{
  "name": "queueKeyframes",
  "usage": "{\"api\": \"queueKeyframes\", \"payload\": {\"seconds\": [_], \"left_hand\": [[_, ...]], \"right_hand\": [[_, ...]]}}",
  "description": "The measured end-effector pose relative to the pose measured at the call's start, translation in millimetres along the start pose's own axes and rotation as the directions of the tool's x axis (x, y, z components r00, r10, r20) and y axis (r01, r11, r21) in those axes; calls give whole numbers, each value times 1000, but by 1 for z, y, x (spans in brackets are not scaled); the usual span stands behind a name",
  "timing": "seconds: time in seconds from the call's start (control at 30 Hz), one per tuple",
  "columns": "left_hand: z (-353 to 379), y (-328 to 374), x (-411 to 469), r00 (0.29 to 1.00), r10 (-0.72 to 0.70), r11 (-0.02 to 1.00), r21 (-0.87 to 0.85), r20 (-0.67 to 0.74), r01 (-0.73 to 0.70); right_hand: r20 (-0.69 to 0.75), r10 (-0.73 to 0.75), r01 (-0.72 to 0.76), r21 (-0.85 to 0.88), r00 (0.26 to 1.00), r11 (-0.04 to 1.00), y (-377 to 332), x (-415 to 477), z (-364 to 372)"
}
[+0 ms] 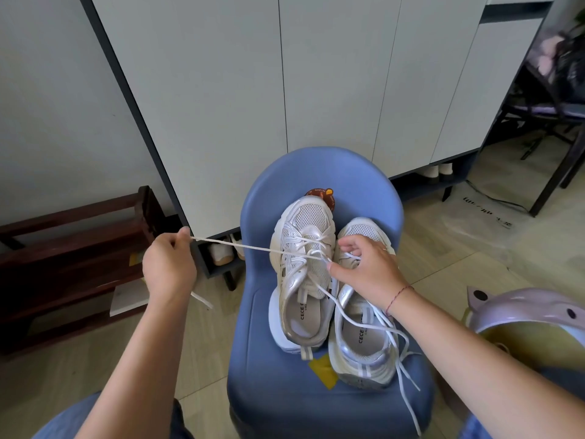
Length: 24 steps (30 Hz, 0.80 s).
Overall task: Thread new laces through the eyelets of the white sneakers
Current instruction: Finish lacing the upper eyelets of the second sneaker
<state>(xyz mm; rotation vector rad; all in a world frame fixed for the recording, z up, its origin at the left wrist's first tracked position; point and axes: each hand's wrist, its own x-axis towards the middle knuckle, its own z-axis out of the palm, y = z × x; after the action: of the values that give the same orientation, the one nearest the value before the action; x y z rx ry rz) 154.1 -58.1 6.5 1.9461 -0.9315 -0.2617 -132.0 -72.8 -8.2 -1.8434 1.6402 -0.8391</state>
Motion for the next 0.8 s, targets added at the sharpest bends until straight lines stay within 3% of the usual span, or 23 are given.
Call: {"api": "queueKeyframes", "payload": {"seconds": [0.13, 0.2, 0.3, 0.37, 0.5, 0.6, 0.7, 0.8], "left_hand": [[-1, 2, -1, 998, 48, 998, 30, 28, -48], [-1, -1, -1, 980, 53, 990, 118, 191, -76], [4, -7, -3, 877, 18, 967, 216, 480, -138], [11, -5, -13, 830, 42, 963, 200, 556, -183], [32, 18, -41, 829, 234, 962, 2, 508, -272], [51, 25, -56, 793, 425, 901, -120, 437, -417], [69, 30, -68, 713, 532, 829, -109, 458, -548], [81, 34, -75, 698, 532, 822, -94, 480, -562]], "right_hand": [[13, -35, 36, -20, 999, 999, 0, 0, 2], [14, -100, 100, -34, 995, 994, 0, 0, 3], [10, -215, 215, -38, 977, 976, 0, 1, 8], [39, -257, 258, -49, 966, 965, 0, 5, 9], [136, -245, 255, -60, 960, 965, -1, 9, 9], [136, -241, 238, 42, 961, 970, -2, 9, 7], [141, -217, 204, 99, 966, 974, -1, 9, 5], [123, -156, 139, 138, 980, 981, 1, 8, 4]]}}
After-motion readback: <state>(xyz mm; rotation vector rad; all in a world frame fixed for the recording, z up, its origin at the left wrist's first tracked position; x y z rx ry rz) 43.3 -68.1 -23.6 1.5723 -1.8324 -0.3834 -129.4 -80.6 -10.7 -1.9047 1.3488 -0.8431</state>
